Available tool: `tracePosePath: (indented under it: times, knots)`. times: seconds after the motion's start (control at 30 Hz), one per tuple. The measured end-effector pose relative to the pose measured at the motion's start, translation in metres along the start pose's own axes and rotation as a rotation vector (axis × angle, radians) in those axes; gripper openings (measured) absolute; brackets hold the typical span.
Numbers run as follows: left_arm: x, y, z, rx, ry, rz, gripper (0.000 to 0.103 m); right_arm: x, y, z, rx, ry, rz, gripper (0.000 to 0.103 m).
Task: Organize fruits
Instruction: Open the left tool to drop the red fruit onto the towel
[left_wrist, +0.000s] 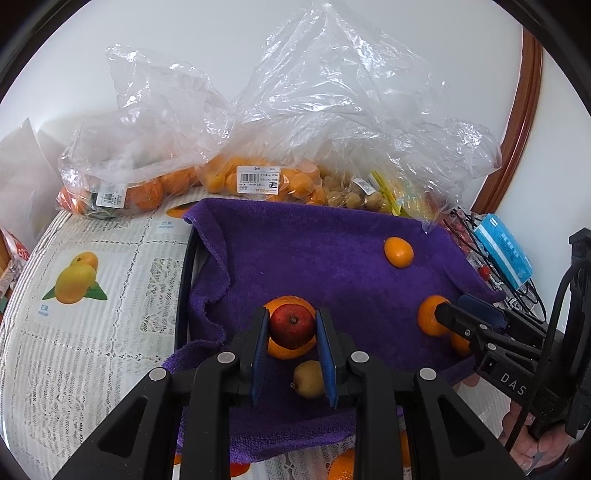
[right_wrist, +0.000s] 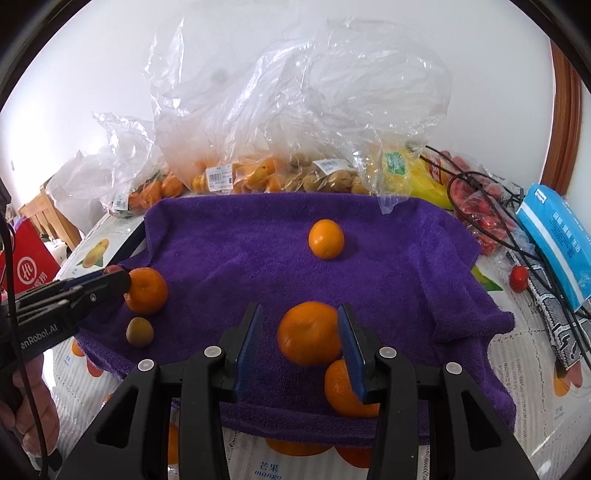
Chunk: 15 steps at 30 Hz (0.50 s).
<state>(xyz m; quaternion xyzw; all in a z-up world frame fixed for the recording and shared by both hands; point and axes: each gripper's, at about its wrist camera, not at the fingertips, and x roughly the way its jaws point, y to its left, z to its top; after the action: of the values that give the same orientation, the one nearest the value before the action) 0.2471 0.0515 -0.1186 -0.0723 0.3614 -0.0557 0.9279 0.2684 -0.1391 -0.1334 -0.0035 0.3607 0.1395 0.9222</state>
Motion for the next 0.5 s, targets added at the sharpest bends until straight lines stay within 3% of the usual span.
tracePosePath:
  times: [0.5]
  knots:
    - [0.003, -0.006, -0.005, 0.031, 0.011, -0.014, 0.024, -0.013, -0.006, 0.005, 0.033, -0.054, -0.013, 0.042]
